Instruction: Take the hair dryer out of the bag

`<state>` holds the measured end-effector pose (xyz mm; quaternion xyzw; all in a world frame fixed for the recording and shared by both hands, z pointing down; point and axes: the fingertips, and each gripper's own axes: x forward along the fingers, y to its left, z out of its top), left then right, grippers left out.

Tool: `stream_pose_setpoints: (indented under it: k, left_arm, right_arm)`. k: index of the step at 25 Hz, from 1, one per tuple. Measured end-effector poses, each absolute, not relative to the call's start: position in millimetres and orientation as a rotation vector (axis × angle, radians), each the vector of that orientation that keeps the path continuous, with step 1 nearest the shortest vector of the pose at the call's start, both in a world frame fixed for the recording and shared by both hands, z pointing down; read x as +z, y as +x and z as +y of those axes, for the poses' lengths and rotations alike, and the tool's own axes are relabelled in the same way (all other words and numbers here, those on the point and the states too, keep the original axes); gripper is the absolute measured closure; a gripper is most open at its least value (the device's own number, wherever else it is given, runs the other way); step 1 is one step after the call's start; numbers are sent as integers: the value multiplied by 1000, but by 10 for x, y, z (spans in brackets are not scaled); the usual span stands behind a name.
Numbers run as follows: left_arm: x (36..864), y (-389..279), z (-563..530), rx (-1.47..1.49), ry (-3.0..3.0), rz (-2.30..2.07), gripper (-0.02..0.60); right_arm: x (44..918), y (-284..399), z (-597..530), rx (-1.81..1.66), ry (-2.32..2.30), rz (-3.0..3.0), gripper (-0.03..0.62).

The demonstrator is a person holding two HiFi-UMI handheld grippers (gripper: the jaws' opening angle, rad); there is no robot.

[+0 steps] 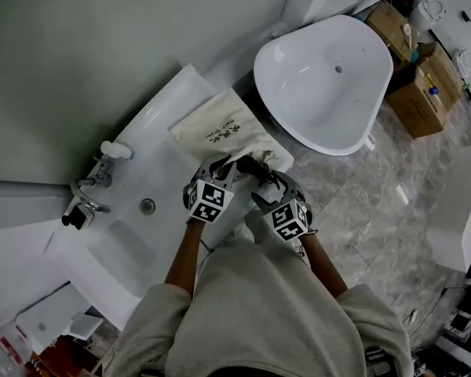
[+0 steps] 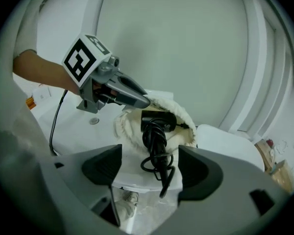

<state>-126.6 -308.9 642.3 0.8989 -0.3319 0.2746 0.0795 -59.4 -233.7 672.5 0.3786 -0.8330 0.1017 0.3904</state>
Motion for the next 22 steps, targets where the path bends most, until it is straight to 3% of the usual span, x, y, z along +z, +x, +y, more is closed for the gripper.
stream_pose_setpoints:
  k: [22]
  left_arm:
    - [6445,-1335,-3082,824,2659,-1006,540]
  right_arm:
    - [7226,-1164,-2964,207,525,-2003,235]
